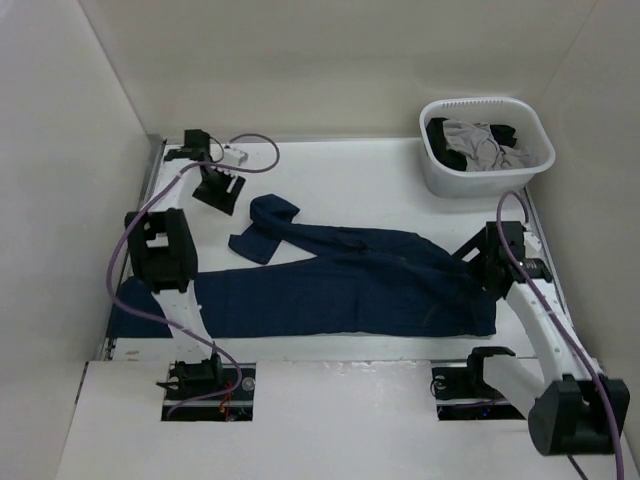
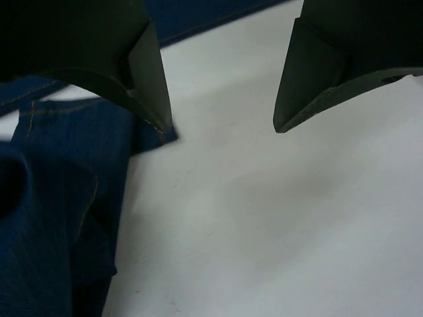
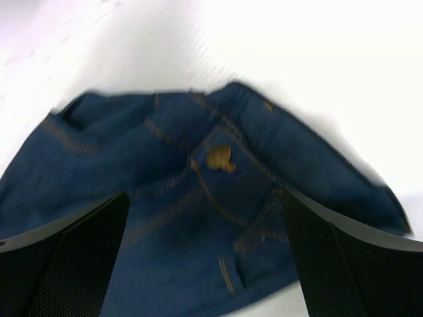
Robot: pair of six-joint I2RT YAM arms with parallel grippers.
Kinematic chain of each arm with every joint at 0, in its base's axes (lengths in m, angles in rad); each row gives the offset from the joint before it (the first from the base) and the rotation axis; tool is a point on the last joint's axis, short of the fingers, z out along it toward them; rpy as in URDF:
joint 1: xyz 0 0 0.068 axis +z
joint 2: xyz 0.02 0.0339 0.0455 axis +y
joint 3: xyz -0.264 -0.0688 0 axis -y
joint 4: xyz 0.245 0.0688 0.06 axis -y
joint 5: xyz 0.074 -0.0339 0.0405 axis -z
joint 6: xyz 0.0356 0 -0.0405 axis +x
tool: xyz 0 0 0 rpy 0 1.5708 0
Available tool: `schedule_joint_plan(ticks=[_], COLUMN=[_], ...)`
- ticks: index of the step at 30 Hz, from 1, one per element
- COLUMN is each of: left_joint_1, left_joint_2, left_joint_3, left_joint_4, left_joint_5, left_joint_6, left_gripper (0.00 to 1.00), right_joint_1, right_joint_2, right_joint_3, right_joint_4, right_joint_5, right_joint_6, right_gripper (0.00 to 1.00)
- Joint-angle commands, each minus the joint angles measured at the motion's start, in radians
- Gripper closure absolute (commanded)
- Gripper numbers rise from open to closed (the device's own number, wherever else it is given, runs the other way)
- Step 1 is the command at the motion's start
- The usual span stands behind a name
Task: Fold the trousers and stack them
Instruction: Fold the trousers
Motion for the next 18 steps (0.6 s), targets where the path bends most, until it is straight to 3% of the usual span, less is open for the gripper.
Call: schedule_joint_plan(ticks=[1, 8, 12, 18], left_joint_1=[-0.025, -0.08, -0.093, 0.019], left_joint_2=[0.084, 0.175, 0.169, 0.074], left_joint_3=[0.065, -0.003, -0.066, -0.054], left_joint_4=[-0.057, -0.046, -0.058, -0.114], left_joint_5=[0.046, 0.04, 0.088, 0.174], left_joint_6=[-0.14, -0.142, -0.153, -0.159], left_gripper=[0.38, 0.38, 0.4, 0.4], right_joint_1=[-0.007, -0.01, 0.055, 0.073], right_joint_2=[0.09, 0.397, 0.546, 0.635], right_joint_3=[-0.014, 0.106, 0.195, 0.242], right_joint_4=[0.23, 0.288, 0.284, 0.282], right_joint_5=[0.06, 0.063, 0.032, 0.034], right_joint_6=[0.073, 0.073, 0.088, 0.084], right_gripper=[0.0, 0.0, 0.0, 0.0])
